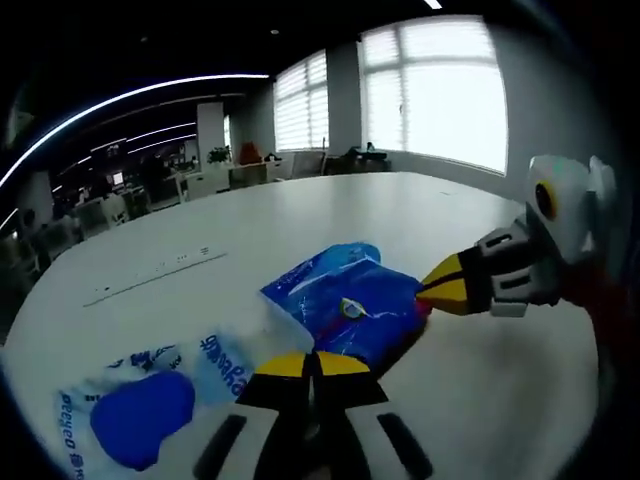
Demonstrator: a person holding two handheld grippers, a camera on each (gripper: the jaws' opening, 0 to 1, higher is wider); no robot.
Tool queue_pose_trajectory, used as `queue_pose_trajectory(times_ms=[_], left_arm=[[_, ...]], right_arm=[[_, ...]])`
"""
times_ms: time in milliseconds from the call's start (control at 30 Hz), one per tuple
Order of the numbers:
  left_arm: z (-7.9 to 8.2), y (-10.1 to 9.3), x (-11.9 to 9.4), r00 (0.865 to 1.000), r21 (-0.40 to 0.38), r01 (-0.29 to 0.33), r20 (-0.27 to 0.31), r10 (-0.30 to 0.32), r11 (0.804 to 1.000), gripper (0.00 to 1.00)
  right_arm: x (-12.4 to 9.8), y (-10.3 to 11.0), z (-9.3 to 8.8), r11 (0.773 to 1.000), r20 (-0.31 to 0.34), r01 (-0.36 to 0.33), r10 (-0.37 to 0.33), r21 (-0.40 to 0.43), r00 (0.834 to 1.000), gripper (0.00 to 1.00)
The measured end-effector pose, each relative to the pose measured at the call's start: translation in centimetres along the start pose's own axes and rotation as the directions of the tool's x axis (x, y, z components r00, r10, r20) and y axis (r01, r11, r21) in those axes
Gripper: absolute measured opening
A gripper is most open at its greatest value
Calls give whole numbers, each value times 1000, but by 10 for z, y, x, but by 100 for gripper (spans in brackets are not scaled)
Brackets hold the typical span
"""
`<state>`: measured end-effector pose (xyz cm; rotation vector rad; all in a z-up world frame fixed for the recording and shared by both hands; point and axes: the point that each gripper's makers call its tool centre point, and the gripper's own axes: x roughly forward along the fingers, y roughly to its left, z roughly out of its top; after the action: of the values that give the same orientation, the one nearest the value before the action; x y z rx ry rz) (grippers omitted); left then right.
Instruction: Arrange the tabletop items into an orderly group along one side of the table until the central work area is clear of visible clutter.
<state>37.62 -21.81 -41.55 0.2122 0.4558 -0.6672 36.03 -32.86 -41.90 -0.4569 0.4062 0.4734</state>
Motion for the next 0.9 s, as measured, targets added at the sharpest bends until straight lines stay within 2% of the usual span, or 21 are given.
queue_pose_trajectory(times_ms=[167, 333, 900], left_arm=[[1, 0, -1, 1000, 8, 3, 7, -3, 1000, 2], [3, -4, 0, 999, 5, 31, 22, -32, 999, 9], [11, -2, -6, 997, -1, 35, 66, -35, 999, 24]], right_arm=[[-1, -1, 0, 999, 4, -2, 2, 32, 1000, 2], [-3, -3, -1, 999, 3, 4, -4, 42, 1000, 5], [-14, -6, 1, 995, 20, 20, -22, 94, 1000, 16]])
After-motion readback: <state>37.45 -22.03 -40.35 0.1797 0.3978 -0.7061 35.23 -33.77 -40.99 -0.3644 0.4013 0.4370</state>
